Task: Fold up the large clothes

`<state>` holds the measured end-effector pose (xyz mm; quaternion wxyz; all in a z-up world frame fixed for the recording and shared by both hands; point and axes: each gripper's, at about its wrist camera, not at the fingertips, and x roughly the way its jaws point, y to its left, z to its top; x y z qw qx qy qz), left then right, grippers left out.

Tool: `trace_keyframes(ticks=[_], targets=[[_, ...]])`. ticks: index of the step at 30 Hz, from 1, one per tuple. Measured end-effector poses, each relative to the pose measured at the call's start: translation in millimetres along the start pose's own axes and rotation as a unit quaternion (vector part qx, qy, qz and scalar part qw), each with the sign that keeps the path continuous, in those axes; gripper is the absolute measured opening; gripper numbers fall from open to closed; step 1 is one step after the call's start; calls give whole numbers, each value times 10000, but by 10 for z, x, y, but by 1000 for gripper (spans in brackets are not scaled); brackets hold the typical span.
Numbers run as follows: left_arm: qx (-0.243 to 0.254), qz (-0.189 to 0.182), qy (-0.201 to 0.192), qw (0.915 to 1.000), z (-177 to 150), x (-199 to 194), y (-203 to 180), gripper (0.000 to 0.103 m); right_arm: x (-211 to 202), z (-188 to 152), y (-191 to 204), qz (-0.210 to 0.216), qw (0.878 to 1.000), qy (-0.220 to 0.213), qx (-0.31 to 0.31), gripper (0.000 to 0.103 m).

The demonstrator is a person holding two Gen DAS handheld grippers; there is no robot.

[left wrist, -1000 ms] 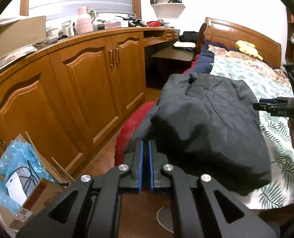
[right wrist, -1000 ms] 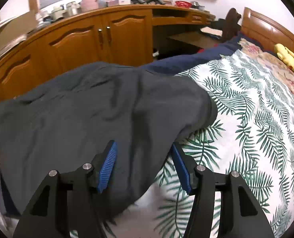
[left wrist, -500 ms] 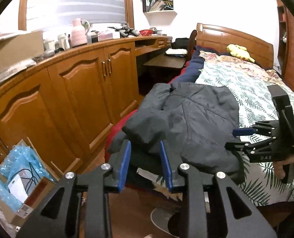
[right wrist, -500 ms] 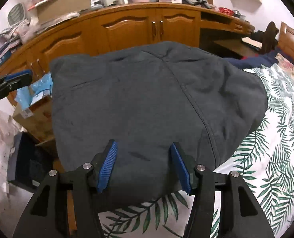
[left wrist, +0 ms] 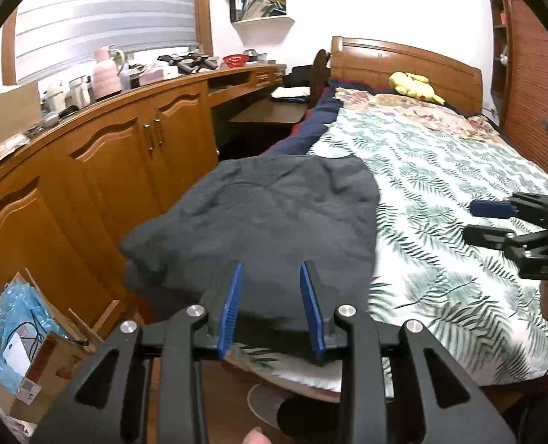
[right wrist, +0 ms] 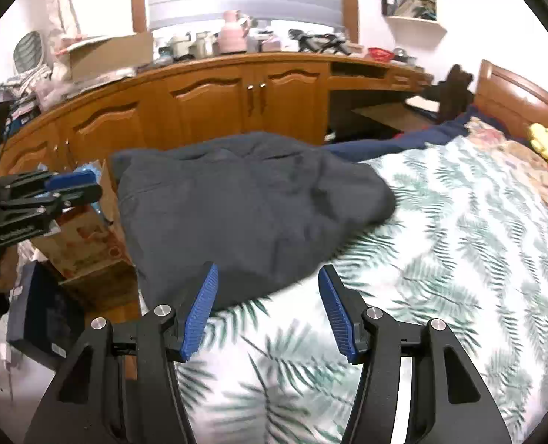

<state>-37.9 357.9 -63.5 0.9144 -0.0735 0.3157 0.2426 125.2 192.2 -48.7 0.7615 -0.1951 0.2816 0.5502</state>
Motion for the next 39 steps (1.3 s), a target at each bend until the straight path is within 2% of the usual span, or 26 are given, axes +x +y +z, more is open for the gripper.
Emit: trace_keyframes(ticks=[8, 18, 20, 24, 29, 33, 39], targets=[[249, -303, -46, 9992, 160, -47, -705, 31, -712, -185, -348, -324, 9987, -315, 237, 58], [605, -799, -129, 9949, 166, 25, -1551, 32, -1281, -712, -699, -779, 9935, -469, 685, 87], [645, -980, -145, 9930, 167, 18, -1751, 32, -1422, -845, -781, -946, 9909, -504, 820, 88], [685, -1244, -147, 9898, 171, 0, -2096, 33, -1654, -1128, -971, -1295, 9842, -520, 1089, 90], [886, -1374, -297, 9861, 134, -81, -2525, 33, -1980, -1508, -1193, -1735, 9720, -537, 1488, 90], [924, -1659, -276, 9814, 69, -164, -2782, 33, -2280, -1777, -1312, -2107, 9596, -596, 1769, 90], [1193, -1953, -248, 9731, -98, -384, -3216, 33, -2678, -2068, -1399, -2367, 9449, -743, 2134, 90]])
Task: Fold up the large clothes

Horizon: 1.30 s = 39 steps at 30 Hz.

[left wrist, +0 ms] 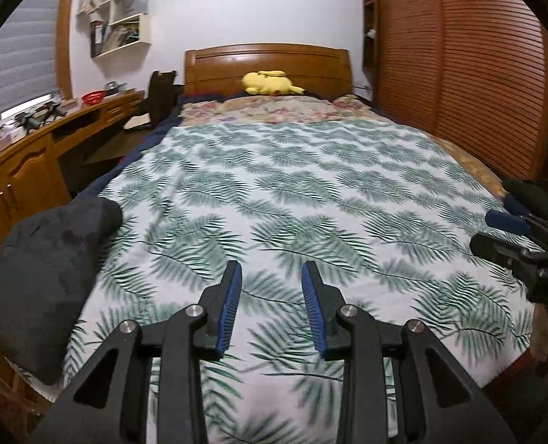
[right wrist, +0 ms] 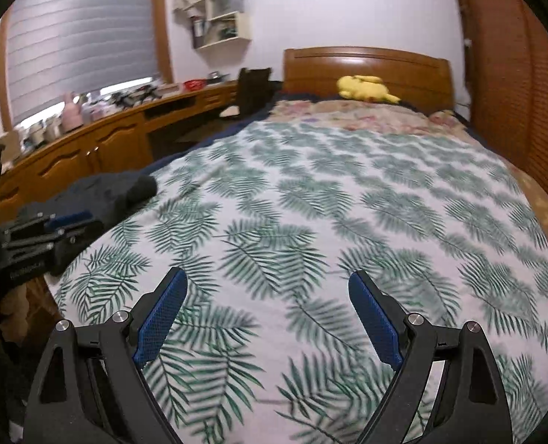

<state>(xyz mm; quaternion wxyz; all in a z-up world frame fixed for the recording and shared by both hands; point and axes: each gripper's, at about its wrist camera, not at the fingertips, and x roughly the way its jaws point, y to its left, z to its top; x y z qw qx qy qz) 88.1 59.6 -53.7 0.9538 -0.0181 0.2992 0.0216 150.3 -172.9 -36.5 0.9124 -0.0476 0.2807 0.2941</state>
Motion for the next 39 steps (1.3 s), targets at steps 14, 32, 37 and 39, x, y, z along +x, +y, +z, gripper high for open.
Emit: trace_keyframes(ticks=[14, 32, 37, 39], targets=[[19, -349, -400, 9986, 279, -578, -567, 33, -1160, -12, -346, -781, 9937, -710, 368, 96], [-36, -259, -658, 9975, 341, -923, -614, 33, -1583, -7, -378, -1089, 9865, -1164, 381, 97], [3, -173, -644, 9978, 326, -920, -603, 34, -1555, -4, -372, -1075, 9867, -1167, 362, 97], [-2, -187, -637, 9978, 318, -924, -595, 34, -1556, -5, -361, -1095, 9863, -1179, 351, 97]])
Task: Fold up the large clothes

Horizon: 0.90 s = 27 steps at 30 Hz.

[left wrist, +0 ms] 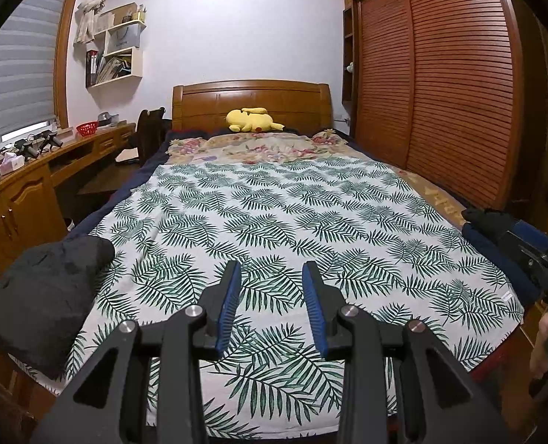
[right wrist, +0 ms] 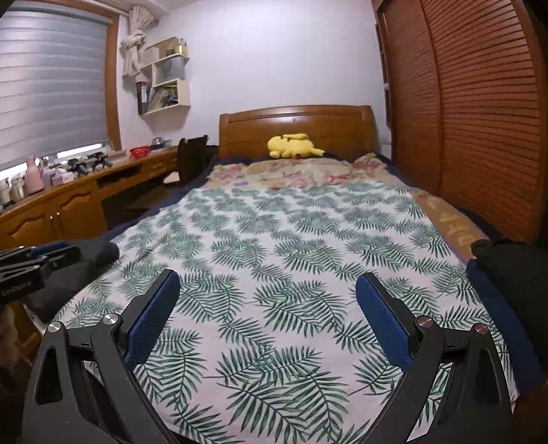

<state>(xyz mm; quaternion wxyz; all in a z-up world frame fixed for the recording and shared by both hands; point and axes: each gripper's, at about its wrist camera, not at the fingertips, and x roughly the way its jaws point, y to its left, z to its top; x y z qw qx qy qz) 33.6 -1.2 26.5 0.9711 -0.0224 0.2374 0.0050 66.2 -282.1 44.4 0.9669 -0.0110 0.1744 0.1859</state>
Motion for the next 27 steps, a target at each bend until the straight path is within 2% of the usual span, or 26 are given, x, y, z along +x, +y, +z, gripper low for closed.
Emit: trace_keyframes(ticks=[27], targets=[[-53, 42, -43, 10000, -10, -38, 3, 34, -21, 0, 45, 34, 10000, -45, 13, 97]])
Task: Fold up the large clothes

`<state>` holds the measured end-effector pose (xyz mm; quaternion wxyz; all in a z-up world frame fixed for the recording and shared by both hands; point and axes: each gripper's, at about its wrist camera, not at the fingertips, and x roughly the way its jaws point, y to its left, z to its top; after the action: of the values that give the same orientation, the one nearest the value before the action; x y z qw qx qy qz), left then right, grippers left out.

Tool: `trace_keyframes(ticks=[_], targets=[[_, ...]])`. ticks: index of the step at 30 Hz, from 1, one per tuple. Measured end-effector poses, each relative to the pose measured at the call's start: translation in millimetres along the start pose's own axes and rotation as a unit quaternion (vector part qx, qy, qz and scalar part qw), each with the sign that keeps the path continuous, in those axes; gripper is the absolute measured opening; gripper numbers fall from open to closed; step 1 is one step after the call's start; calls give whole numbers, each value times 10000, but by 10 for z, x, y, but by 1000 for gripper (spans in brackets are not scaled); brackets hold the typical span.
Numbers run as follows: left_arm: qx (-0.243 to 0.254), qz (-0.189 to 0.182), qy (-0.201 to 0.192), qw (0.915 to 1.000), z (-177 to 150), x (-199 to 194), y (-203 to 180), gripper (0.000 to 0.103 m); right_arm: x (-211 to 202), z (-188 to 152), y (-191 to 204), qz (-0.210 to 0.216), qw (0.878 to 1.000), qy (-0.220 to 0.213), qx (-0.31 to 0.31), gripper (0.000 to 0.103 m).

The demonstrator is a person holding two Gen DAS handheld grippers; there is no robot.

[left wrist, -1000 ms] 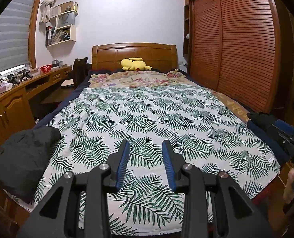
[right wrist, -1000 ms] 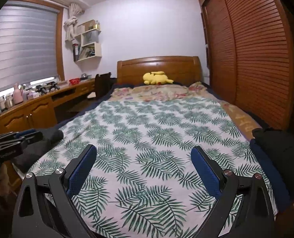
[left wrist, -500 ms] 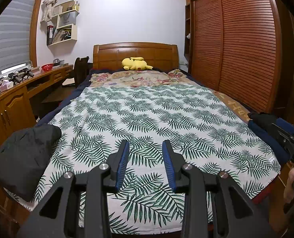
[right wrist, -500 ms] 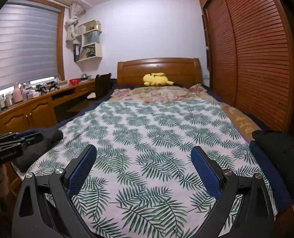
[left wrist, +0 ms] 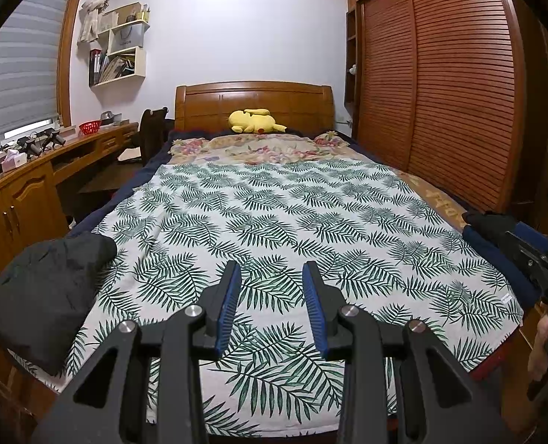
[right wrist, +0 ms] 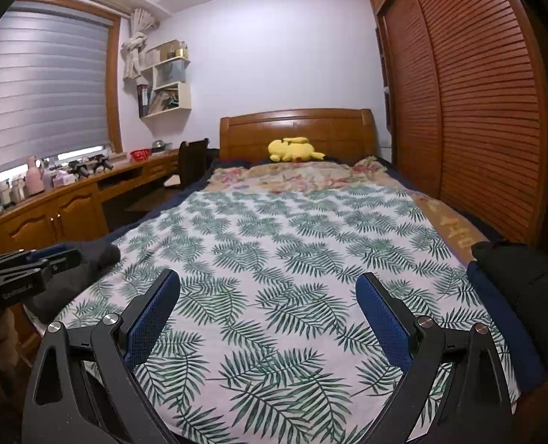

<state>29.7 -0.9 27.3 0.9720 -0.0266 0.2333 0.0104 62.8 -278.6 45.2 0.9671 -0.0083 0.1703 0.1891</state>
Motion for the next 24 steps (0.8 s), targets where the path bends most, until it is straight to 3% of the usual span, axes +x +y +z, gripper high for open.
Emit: trace_keyframes(ticks=[24], targets=[[82, 31, -105, 9999, 8, -73, -44, 34, -20, 4, 16, 2, 10000, -3, 0, 97]])
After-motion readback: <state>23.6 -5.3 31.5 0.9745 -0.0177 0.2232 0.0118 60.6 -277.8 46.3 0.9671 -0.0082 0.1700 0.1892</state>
